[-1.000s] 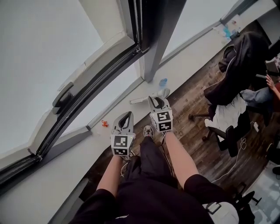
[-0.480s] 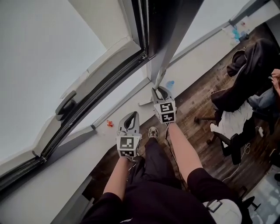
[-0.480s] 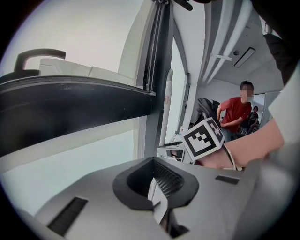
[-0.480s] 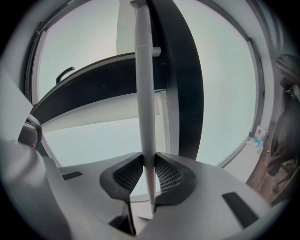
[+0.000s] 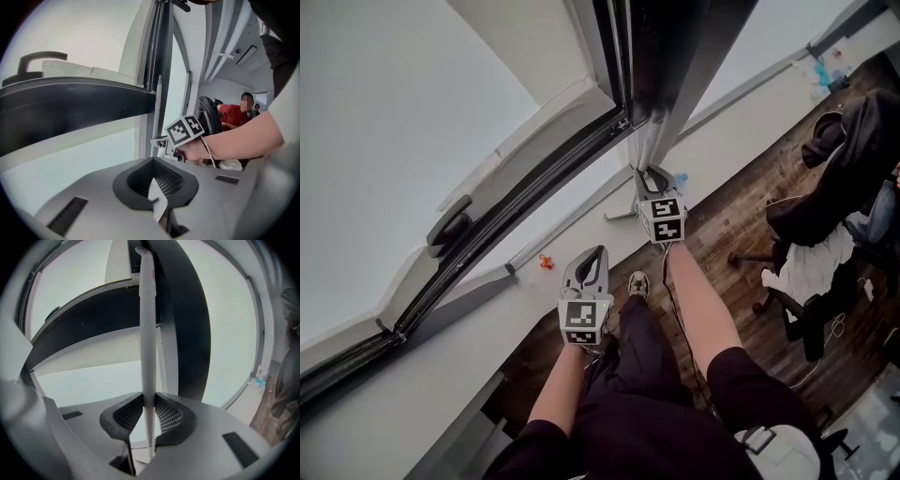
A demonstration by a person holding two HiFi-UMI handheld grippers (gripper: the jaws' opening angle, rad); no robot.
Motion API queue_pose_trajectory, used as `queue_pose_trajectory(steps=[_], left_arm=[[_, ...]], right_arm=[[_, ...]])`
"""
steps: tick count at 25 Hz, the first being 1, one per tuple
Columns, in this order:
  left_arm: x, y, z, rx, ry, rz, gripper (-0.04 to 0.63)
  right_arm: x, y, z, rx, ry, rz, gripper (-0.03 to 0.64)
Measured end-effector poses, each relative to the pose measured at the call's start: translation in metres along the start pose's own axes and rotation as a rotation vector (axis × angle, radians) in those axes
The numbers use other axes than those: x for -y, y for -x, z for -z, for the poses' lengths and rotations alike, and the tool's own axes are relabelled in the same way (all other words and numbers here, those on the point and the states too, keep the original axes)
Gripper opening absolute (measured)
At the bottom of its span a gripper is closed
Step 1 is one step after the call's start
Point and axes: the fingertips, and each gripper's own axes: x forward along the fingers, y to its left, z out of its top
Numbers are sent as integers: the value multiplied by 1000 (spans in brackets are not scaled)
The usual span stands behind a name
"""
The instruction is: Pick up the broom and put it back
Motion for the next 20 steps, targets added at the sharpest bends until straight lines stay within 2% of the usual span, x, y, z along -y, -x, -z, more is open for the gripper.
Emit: queue_pose_trajectory(steps=[3, 6, 14, 15, 17, 20], left_arm=[[1, 6, 3, 1, 8, -8, 0], [3, 10, 2, 5, 10, -10, 0], [21, 25, -11, 40, -14, 28, 0], [22, 28, -13, 49, -12, 32, 0], [26, 34, -17, 68, -10, 42, 0], [32, 47, -23, 101, -3, 54, 0]], right_arm=[[1, -4, -7, 11, 21, 8, 95], [4, 7, -12, 35, 48, 50, 178], [-9, 73, -10, 45, 39, 102, 176], [-11, 85, -11, 57, 35, 109, 154], [-17, 113, -17, 95, 29, 130, 38], [-35, 160, -30, 161, 24, 149, 21]])
